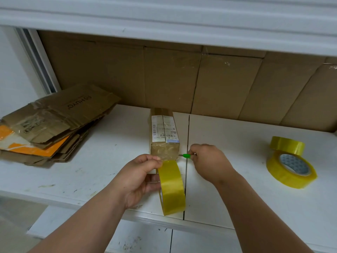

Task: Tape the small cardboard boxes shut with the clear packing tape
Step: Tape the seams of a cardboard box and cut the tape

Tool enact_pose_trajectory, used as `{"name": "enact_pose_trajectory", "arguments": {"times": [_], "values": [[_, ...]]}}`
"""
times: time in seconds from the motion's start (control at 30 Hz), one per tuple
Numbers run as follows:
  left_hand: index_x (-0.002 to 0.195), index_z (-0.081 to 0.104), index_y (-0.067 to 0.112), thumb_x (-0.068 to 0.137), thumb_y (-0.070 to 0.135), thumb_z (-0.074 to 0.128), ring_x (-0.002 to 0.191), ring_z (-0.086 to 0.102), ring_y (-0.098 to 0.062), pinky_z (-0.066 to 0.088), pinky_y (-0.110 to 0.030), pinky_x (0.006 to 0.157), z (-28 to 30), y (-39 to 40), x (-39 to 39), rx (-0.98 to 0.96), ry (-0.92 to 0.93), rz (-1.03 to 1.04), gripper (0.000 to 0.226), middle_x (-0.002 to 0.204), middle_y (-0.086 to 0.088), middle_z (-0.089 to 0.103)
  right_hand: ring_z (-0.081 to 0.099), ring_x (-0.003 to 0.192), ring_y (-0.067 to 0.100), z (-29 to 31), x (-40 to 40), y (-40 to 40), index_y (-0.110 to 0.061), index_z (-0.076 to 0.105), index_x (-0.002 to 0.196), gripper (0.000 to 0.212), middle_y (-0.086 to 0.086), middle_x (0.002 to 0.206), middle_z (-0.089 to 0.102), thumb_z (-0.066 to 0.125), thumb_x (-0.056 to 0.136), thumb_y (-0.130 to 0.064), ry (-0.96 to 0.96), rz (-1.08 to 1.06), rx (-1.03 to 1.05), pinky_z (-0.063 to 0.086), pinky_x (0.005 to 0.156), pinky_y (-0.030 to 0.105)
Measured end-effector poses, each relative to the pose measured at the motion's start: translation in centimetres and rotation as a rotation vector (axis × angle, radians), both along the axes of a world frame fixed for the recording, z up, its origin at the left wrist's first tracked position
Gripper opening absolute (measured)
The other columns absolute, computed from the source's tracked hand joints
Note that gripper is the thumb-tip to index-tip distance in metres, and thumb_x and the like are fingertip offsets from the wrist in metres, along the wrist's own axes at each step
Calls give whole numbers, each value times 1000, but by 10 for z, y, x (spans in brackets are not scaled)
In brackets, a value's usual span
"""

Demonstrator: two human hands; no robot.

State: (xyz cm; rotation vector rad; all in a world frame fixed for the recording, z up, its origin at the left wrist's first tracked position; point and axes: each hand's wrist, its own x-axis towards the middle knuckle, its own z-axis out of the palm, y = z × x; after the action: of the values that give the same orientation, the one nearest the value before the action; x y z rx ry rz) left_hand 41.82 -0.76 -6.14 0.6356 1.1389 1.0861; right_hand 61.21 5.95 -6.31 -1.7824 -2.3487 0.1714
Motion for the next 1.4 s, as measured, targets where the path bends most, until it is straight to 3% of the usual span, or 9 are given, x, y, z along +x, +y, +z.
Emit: {"name": "enact_pose_trajectory", "arguments": {"times": [0.4, 0.47, 0.6, 0.67, 0.77, 0.9, 1.03, 1.27, 1.4], "values": [[106, 63, 10, 90, 2, 62, 64, 66, -22, 60, -43, 68, 1, 3, 3, 2, 34, -44, 19, 82, -10, 70, 59, 68, 20, -30, 23, -19, -15, 63, 97, 19, 16, 85, 67, 46, 100, -8, 1065, -273, -376, 43, 61, 24], [107, 62, 10, 90, 2, 62, 63, 66, -22, 60, -42, 68, 1, 3, 2, 5, 34, -54, 19, 81, -10, 71, 59, 70, 20, -33, 25, -16, -16, 62, 96, 19, 13, 86, 68, 45, 98, -7, 977, -315, -344, 44, 63, 27], [105, 61, 10, 91, 1, 60, 57, 66, -18, 60, -38, 60, 2, 1, 4, 13, 41, -86, 17, 75, -7, 70, 58, 93, 20, -46, 23, -14, -29, 57, 112, 26, -1, 106, 66, 38, 98, -18, 148, -311, -237, 39, 83, 34], [105, 61, 10, 91, 1, 60, 58, 66, -19, 59, -36, 57, 2, 0, 4, 22, 40, -94, 17, 76, -8, 70, 47, 120, 20, -50, 19, -18, -36, 52, 131, 35, -5, 133, 54, 41, 99, -26, -59, -305, -126, 32, 96, 38], [106, 61, 10, 91, 0, 60, 64, 66, -21, 59, -37, 58, 2, -1, 3, 40, 48, -98, 18, 82, -10, 69, 37, 131, 20, -37, 5, -25, -36, 52, 135, 39, -7, 144, 41, 53, 96, -32, 221, -325, -46, 29, 108, 41], [104, 61, 10, 91, 0, 59, 66, 66, -20, 58, -37, 59, 3, -3, 4, 65, 62, -115, 17, 81, -9, 68, 60, 96, 15, -3, -23, -38, -16, 70, 99, 18, -1, 103, 68, 60, 93, -31, 1086, -318, -494, 43, 76, 29], [104, 61, 9, 91, 0, 59, 70, 65, -21, 56, -37, 58, 3, -6, 3, 89, 82, -134, 16, 82, -10, 68, 60, 83, 14, 2, -37, -45, -18, 70, 79, 12, -5, 79, 67, 65, 89, -22, 1155, -294, -589, 38, 68, 28], [107, 61, 10, 89, 0, 61, 79, 61, -24, 54, -34, 56, 7, -8, 3, 95, 180, -161, 21, 94, -13, 62, 53, 71, 17, 8, -45, -43, 2, 68, 87, 11, 5, 75, 61, 65, 80, -7, 1235, -406, -523, 39, 63, 27], [121, 55, 23, 89, 12, 69, 78, 69, -22, 57, -35, 60, 14, -9, -3, 81, 251, -167, 37, 109, -12, 66, 61, 73, 17, 7, -47, -43, -12, 68, 75, 12, 0, 69, 66, 65, 85, -7, 1196, -335, -506, 48, 71, 30]]}}
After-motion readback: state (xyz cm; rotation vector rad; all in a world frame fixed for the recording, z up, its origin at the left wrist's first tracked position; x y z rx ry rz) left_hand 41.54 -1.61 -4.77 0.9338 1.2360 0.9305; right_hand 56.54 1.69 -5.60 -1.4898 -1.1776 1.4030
